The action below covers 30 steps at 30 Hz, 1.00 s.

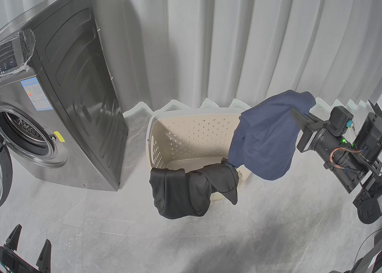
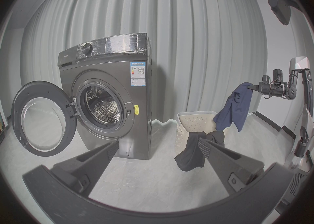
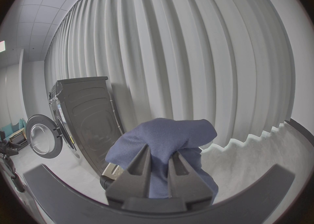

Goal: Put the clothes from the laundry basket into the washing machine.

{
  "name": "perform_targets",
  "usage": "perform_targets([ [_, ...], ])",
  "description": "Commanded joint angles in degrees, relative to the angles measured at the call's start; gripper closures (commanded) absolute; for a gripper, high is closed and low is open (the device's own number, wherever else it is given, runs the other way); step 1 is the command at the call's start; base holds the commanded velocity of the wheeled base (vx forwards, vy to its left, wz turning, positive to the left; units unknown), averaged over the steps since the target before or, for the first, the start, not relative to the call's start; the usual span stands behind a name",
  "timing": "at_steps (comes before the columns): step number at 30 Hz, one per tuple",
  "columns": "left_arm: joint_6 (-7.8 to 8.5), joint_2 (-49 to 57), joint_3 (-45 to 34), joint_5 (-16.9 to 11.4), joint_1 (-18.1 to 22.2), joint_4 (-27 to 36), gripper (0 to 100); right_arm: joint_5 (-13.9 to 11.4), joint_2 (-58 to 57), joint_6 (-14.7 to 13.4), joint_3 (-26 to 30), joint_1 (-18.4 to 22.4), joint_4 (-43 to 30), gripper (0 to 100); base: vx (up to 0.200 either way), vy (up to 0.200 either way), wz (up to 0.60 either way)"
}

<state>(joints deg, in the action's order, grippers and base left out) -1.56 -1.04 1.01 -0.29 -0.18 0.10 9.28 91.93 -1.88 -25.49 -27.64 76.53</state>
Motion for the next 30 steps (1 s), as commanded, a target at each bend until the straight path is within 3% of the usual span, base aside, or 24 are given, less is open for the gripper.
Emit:
perform_targets([
  [1, 0.07, 1.04, -0.84, -0.06, 0.01, -0.01, 0, 0.04, -0.08, 0.03, 0.18, -0.31, 0.20, 100, 0.000, 0.000, 0.00],
  [30, -0.11, 1.04, -0.84, -0.15, 0.01, -0.01, 0, 1.45, -1.49, -0.58, -2.28, -3.04, 0.81, 100, 0.000, 0.200, 0.00],
])
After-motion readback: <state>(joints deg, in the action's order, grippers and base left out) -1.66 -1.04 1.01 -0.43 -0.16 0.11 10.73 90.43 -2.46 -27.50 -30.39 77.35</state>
